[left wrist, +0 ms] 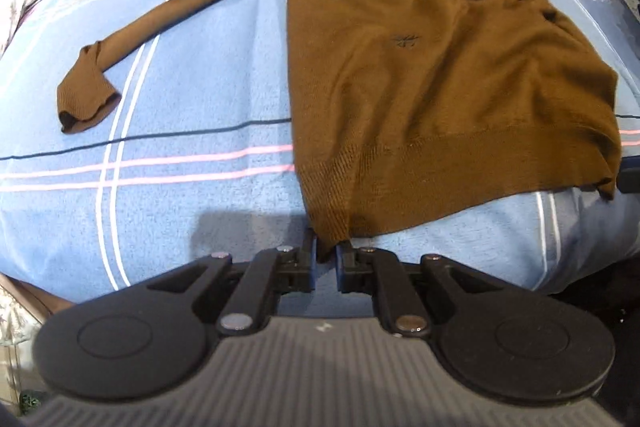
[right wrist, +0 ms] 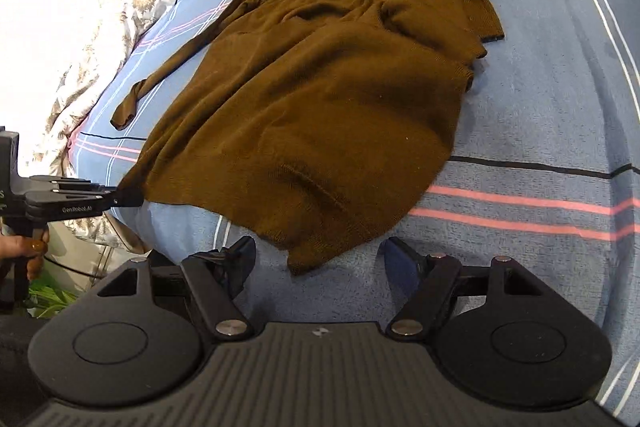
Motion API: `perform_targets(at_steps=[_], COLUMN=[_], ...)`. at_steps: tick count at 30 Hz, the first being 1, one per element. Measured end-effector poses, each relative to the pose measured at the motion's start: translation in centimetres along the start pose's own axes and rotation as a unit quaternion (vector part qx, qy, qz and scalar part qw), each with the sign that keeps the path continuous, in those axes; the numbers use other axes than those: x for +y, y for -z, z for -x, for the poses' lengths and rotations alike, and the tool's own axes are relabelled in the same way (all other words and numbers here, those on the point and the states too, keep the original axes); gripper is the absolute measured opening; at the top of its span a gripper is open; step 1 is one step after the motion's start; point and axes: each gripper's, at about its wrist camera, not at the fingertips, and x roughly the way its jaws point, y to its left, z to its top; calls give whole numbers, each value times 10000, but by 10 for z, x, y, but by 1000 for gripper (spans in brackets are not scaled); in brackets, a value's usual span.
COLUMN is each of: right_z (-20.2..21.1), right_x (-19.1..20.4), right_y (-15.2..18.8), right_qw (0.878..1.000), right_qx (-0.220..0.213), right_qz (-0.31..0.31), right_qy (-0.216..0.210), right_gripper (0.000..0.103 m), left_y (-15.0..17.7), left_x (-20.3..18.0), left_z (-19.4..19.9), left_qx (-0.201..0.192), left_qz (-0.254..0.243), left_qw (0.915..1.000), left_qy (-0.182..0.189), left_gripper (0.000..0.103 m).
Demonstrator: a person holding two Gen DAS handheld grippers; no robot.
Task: Fold small clothes
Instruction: 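Open both grippers and release the flattened sweater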
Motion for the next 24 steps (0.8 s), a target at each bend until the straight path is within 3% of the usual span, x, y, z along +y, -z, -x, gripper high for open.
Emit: perform_targets(at_steps=[3, 6, 9, 12, 14, 17, 18, 19, 20, 21, 24], right_z=[-8, -12, -7, 0, 2, -1, -2, -2, 1, 11, 44], right_x=[-6, -5, -4, 5, 13, 15, 12, 11, 8, 6, -2], right_y=[-2, -2, 1, 7, 14, 21, 20, 17, 14, 14, 11], right_qw=[9994, 9995, 9990, 9983, 9952, 9931, 9933, 9939, 9948, 9962, 9984], right_qx=[-109, -114, -16, 271, 550, 717, 740, 735, 695, 584, 82], right_qz=[-319, -275, -287, 171, 597, 760, 697, 660, 625, 580, 548], right_qy=[-108, 75, -335, -485, -554, -528, -544, -499, -416, -291, 75], right_gripper=[103, 14, 13, 13, 12, 15, 29, 62, 78, 101, 103], left_y=[-6, -6, -4, -3, -10, -23, -27, -31, -35, -39, -55], left_x=[1, 1, 7, 16, 16, -2, -13, -25, -38, -52, -88], left_z=[1, 3, 10, 20, 26, 32, 31, 30, 28, 25, 10], left_qx=[-10, -27, -38, -136, -275, -530, -598, -656, -713, -792, -886], left_qz=[-34, -67, -12, 165, 275, 184, 61, -89, -249, -407, -717], left_qw=[10000, 10000, 9999, 9988, 9981, 9983, 9982, 9978, 9970, 9957, 9919], left_qy=[36, -13, -164, -445, -470, -166, -43, 62, 151, 245, 566], left_gripper=[11, 16, 29, 42, 46, 62, 74, 84, 87, 88, 90])
